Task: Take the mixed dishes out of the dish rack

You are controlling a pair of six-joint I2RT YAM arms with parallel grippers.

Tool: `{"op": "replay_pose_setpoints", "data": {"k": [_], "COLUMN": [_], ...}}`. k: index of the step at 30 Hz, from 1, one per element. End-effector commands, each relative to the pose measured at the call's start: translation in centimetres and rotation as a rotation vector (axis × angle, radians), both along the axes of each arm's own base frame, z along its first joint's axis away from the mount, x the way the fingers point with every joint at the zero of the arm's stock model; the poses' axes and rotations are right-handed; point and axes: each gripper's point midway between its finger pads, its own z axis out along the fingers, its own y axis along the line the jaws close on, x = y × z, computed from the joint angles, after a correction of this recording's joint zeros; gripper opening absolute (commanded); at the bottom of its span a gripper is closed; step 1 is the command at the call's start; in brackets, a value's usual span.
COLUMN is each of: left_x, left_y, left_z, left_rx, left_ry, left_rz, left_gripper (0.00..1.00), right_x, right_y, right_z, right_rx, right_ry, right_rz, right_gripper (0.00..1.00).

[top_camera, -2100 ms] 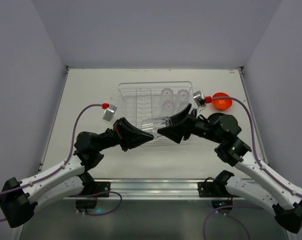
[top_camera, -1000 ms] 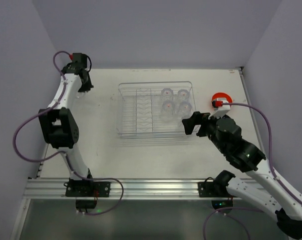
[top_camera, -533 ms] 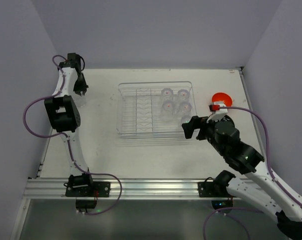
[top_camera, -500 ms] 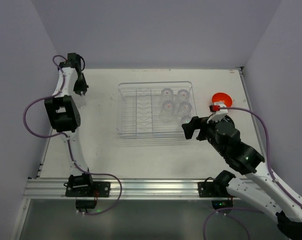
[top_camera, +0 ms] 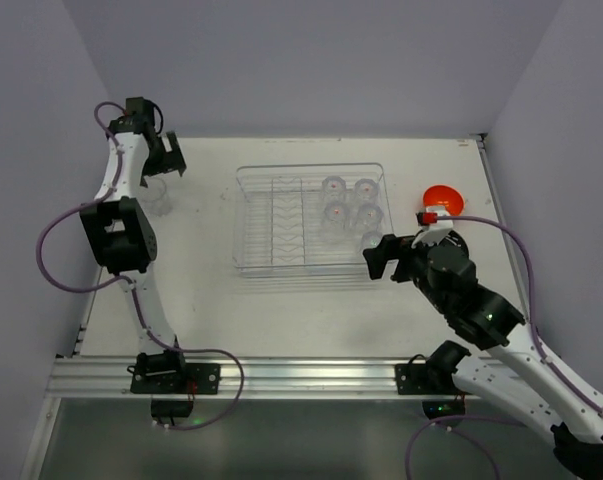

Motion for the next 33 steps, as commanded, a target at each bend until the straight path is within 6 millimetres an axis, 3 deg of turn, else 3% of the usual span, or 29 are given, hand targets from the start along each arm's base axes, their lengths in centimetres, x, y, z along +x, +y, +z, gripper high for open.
{"op": "replay_pose_setpoints", "data": {"k": [1,3,4,6,7,8,9,10,11,13,18,21,24,27,33], "left_x": [-0.9,-1.6,-4.0,-5.3,-7.8,-9.5,-10.4,-12.7,-14.3,-16.9,-21.6,-22.5,-22.7,-22.7,-22.9], "left_y": [-1.8,-2.9,-4.5,-6.3,-8.5,-9.3,-10.0,-10.9,-10.9,-10.8,-10.5,-10.8,-11.9,-11.1,-11.8], "left_z": [11.8,14.2,15.1,16.8,19.3,16.1,16.2,17.7,14.3,14.8,10.5,9.0,9.8,9.0,8.9], "left_rx": [-0.007,0.001,0.011,0.016,0.015,0.003,-0.008,-0.032,-0.038,-0.038,-0.026,-0.043,-0.083,-0.06,-0.092], "left_ry": [-0.307,-0.399,-0.429,-0.538,-0.624,-0.571,-0.612,-0.679,-0.623,-0.694,-0.693,-0.718,-0.757,-0.729,-0.723], "left_rz": [-0.031,-0.044,-0.06,-0.078,-0.116,-0.118,-0.13,-0.152,-0.155,-0.172,-0.22,-0.228,-0.281,-0.241,-0.26], "left_gripper": [1.0,1.0,1.0,1.0,1.0,1.0,1.0,1.0,1.0,1.0,1.0,1.0,1.0,1.0,1.0], "right_x": [1.4,1.7,1.9,2.8,3.3,3.6,3.9,4.6,4.8,5.9,7.4,8.3,9.0,9.5,10.6], "right_y": [-0.5,-0.1,0.0,-0.1,-0.5,-0.6,-0.3,-0.3,-0.6,-1.0,-0.2,0.0,-0.4,-0.1,-0.5], "right_z": [-0.2,-1.0,-1.4,-2.7,-3.2,-3.8,-3.8,-5.2,-5.8,-6.1,-5.2,-5.4,-6.3,-6.9,-7.9], "right_rx": [-0.018,-0.047,-0.06,-0.112,-0.128,-0.148,-0.149,-0.171,-0.185,-0.203,-0.218,-0.242,-0.296,-0.296,-0.279], "right_ry": [-0.007,0.028,0.043,0.103,0.126,0.154,0.172,0.23,0.263,0.303,0.332,0.358,0.393,0.417,0.439], "right_rz": [-0.072,-0.068,-0.072,-0.109,-0.133,-0.136,-0.126,-0.11,-0.11,-0.128,-0.127,-0.141,-0.179,-0.192,-0.31], "right_gripper": [0.99,0.99,0.99,0.99,0.99,0.99,0.99,0.98,0.97,0.92,0.87,0.85,0.86,0.89,0.96]}}
